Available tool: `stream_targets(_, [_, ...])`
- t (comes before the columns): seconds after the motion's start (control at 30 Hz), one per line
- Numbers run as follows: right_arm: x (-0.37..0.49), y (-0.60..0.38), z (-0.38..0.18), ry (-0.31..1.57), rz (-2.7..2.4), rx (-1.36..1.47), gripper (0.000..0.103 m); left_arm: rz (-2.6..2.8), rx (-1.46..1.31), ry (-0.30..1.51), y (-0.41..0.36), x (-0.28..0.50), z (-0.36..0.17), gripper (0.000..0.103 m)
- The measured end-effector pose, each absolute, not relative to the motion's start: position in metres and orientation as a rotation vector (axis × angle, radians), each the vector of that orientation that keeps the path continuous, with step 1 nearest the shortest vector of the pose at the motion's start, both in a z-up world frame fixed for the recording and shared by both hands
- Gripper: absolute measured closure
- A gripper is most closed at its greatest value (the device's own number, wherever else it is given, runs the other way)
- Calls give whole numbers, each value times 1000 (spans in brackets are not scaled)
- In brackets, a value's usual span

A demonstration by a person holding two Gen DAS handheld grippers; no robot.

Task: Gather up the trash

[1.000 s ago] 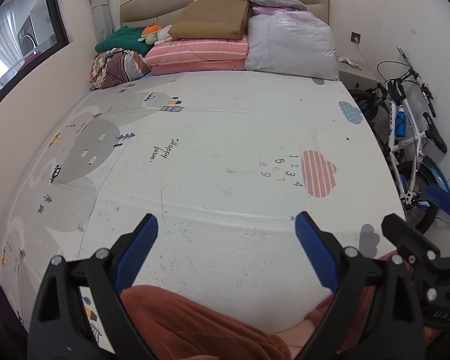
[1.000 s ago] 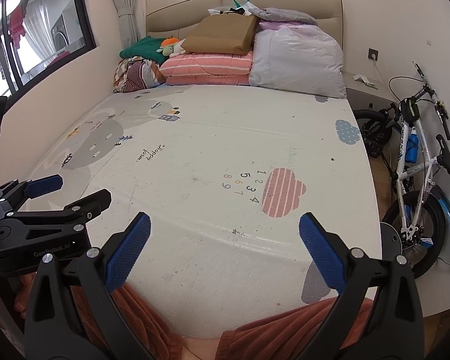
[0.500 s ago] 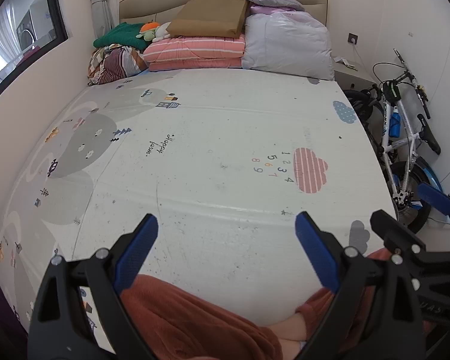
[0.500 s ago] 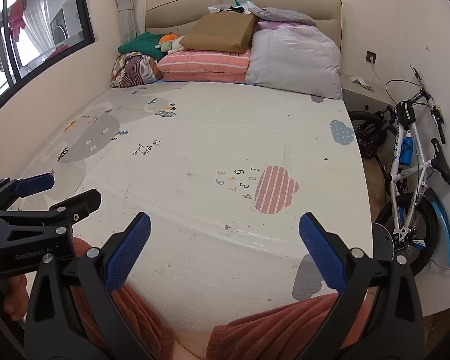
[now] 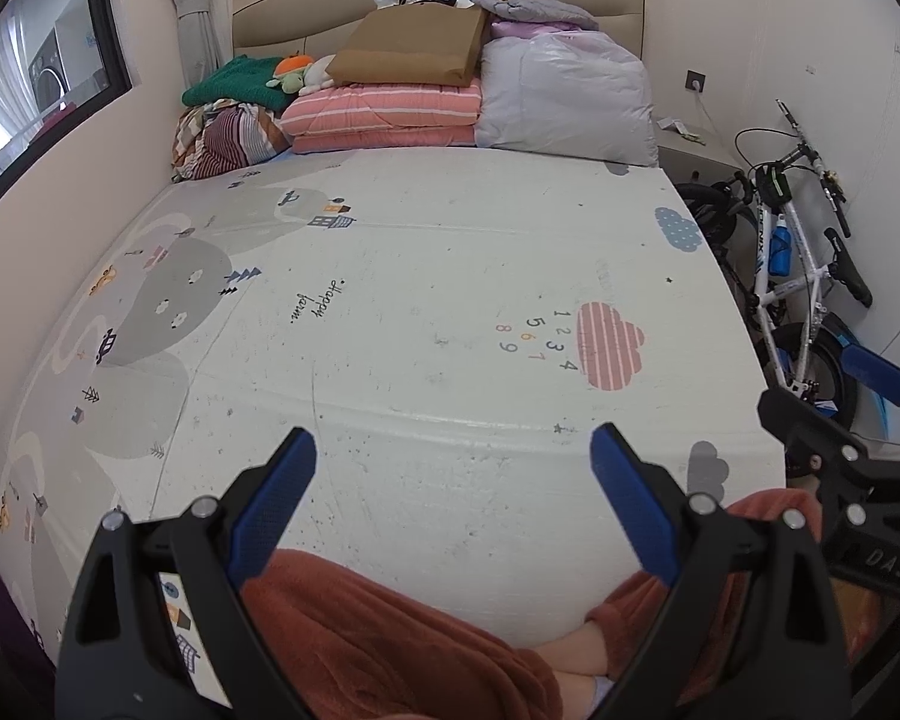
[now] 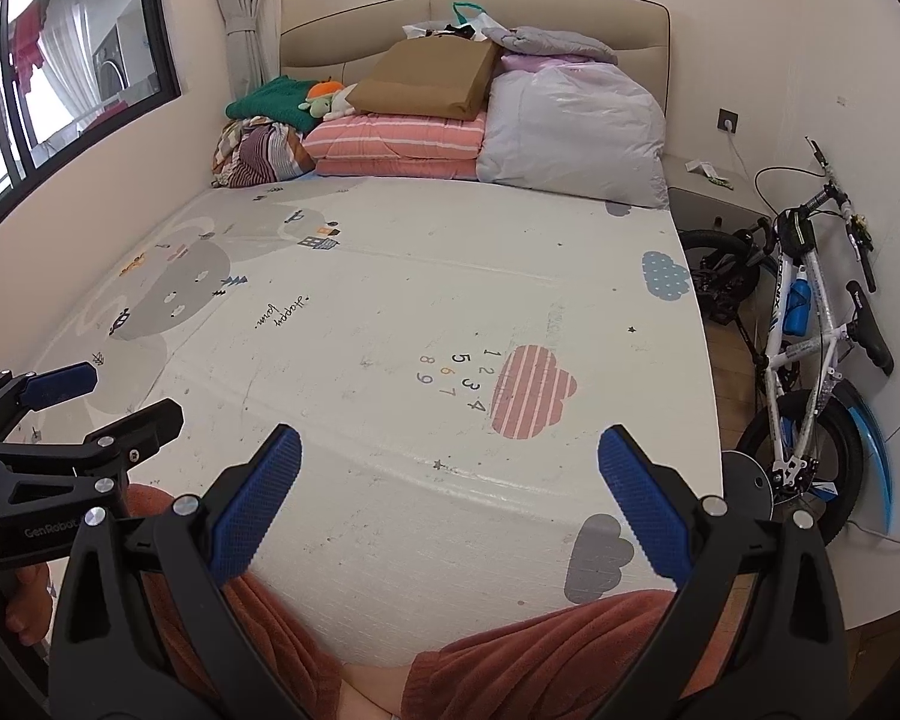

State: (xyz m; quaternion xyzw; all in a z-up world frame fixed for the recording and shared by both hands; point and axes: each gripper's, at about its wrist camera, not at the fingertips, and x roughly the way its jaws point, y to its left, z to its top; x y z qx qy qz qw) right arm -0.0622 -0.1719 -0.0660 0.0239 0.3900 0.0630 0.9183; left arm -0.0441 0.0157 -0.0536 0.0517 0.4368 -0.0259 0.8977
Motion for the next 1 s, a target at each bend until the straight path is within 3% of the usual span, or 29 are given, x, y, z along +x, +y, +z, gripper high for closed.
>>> stream_targets(1.0, [-73,-172,-52,784,148,49,7,-65,94,882,17,-54,-41,11])
